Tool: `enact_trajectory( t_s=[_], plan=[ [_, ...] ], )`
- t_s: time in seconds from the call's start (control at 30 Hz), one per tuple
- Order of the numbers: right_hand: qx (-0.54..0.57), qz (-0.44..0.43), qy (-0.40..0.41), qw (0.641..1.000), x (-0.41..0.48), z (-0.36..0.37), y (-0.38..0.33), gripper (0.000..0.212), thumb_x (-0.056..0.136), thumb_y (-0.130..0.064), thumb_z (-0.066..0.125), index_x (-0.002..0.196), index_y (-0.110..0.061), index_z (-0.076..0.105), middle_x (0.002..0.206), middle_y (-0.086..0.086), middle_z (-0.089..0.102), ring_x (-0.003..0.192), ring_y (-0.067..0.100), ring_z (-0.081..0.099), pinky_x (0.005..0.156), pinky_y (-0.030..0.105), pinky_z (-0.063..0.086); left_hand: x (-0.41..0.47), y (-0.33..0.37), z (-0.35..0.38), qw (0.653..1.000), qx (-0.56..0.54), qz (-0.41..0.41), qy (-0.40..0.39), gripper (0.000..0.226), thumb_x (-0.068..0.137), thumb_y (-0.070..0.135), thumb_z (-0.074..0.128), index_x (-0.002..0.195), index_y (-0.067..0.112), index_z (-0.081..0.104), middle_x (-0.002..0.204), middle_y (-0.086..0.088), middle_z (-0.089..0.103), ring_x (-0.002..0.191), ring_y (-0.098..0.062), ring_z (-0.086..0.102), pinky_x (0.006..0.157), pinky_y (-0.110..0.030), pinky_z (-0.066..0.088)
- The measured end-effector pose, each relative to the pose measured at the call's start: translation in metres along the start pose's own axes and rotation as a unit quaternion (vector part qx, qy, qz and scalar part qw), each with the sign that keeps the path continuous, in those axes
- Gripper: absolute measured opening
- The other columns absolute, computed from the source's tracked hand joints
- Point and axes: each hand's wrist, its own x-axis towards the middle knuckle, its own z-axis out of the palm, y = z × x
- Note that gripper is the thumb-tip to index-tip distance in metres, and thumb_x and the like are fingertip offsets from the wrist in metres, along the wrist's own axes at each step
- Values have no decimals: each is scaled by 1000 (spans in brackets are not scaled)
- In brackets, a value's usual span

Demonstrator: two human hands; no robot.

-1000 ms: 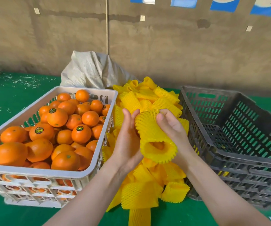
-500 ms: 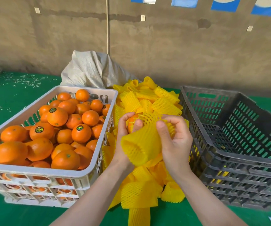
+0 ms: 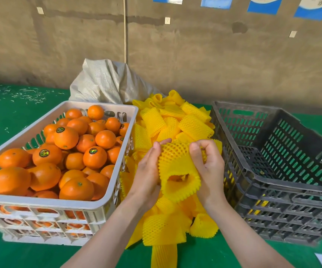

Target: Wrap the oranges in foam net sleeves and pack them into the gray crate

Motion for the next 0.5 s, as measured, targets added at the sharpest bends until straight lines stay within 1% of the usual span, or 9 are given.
enact_trajectory(
  t_s=[0.03, 0.1, 0.17, 0.23, 0.3, 0.43, 0.5],
  plan=[
    [10, 9, 2, 1000, 3, -2, 0, 22, 95, -26, 50, 79, -12, 51, 71, -6, 50, 66, -2, 46, 60, 15, 38, 0, 2, -1, 1000, -4, -17, -8, 44, 79, 56, 46, 108, 32, 68, 109, 1, 72, 101, -16, 68, 69, -28, 57],
    [27, 25, -8, 999, 10, -6, -2, 22, 92, -27, 49, 77, -12, 52, 70, -6, 50, 65, 0, 46, 60, 15, 38, 1, 4, -4, 999, -18, -40, -29, 44, 78, 55, 48, 105, 30, 72, 113, -3, 70, 104, -19, 67, 70, -30, 57],
    [38, 35, -27, 998, 14, -8, -5, 24, 89, -32, 50, 75, -14, 54, 70, -3, 53, 67, 5, 49, 60, 24, 41, 1, 5, -8, 997, -26, -62, -49, 46, 75, 56, 51, 106, 29, 73, 114, -5, 70, 105, -21, 67, 73, -32, 57],
    [45, 47, -42, 997, 15, -9, -6, 28, 87, -36, 51, 75, -11, 56, 72, 4, 56, 71, 13, 52, 63, 33, 43, 1, 6, -11, 994, -26, -89, -57, 59, 68, 60, 56, 114, 25, 68, 115, -7, 69, 107, -23, 66, 76, -34, 57],
    [54, 62, -51, 995, 14, -7, -5, 31, 86, -37, 52, 74, -8, 57, 71, 6, 55, 71, 16, 52, 64, 37, 44, 1, 5, -14, 992, -29, -109, -55, 74, 64, 62, 56, 123, 18, 59, 116, -9, 69, 107, -25, 66, 76, -35, 58],
    [76, 91, -52, 992, 13, -4, -2, 30, 86, -37, 53, 68, -14, 54, 64, -4, 49, 66, 12, 45, 60, 31, 38, 2, 3, -11, 991, -49, -119, -39, 77, 73, 63, 43, 129, 11, 55, 118, -12, 68, 107, -26, 66, 75, -36, 58],
    [62, 95, -18, 993, 17, -5, 2, 30, 88, -34, 52, 68, -11, 52, 65, 1, 47, 65, 12, 43, 60, 31, 36, 3, 2, -5, 991, -44, -122, -28, 74, 76, 64, 38, 125, 12, 58, 114, -11, 69, 103, -25, 67, 71, -35, 59]
  ],
)
